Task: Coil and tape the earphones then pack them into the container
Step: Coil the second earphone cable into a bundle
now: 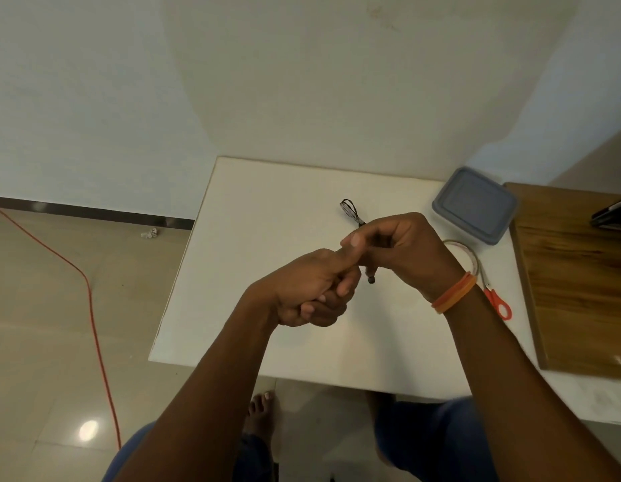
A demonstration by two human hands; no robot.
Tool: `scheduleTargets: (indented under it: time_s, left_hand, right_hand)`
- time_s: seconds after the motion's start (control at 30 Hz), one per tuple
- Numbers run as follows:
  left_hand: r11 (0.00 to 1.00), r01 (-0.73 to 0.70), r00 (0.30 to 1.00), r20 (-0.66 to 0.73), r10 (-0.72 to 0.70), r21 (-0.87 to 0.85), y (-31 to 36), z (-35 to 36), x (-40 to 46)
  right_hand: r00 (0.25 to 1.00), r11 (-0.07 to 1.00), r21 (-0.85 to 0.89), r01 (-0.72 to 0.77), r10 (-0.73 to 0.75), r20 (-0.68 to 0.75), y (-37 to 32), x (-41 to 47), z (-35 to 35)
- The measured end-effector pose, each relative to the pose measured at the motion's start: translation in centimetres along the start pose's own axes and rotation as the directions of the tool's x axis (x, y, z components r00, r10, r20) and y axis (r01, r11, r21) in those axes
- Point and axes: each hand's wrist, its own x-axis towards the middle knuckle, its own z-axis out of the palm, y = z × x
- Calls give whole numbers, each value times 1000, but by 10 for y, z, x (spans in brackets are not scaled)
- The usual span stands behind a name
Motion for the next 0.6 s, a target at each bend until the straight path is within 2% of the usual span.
scheduleTargets:
  time_s: [0.1, 0.2, 0.33, 0.4, 0.5, 0.6]
  left_hand:
    - [988, -49, 996, 60, 59, -149, 2, -8, -3]
    - [937, -75, 984, 125, 125, -342, 3, -15, -2]
    - [781, -167, 951, 112, 290, -602, 2, -25, 2]
    - [681, -195, 912, 125, 390, -706, 1, -29, 4]
    - [603, -192, 870, 150, 470, -774, 1, -33, 4]
    - [572, -234, 865, 101, 492, -786, 1, -39, 3]
  right_hand:
    - [996, 982, 166, -88, 84, 34, 4, -2, -3]
    - [982, 976, 125, -177, 167, 90, 8, -2, -3]
    - [972, 965, 142, -223, 209, 107, 6, 1, 13]
    - [967, 952, 182, -248, 232, 102, 8, 3, 21]
    - [949, 918, 242, -314, 294, 116, 13, 6, 29]
    - [938, 891, 294, -345, 320, 132, 16, 8, 29]
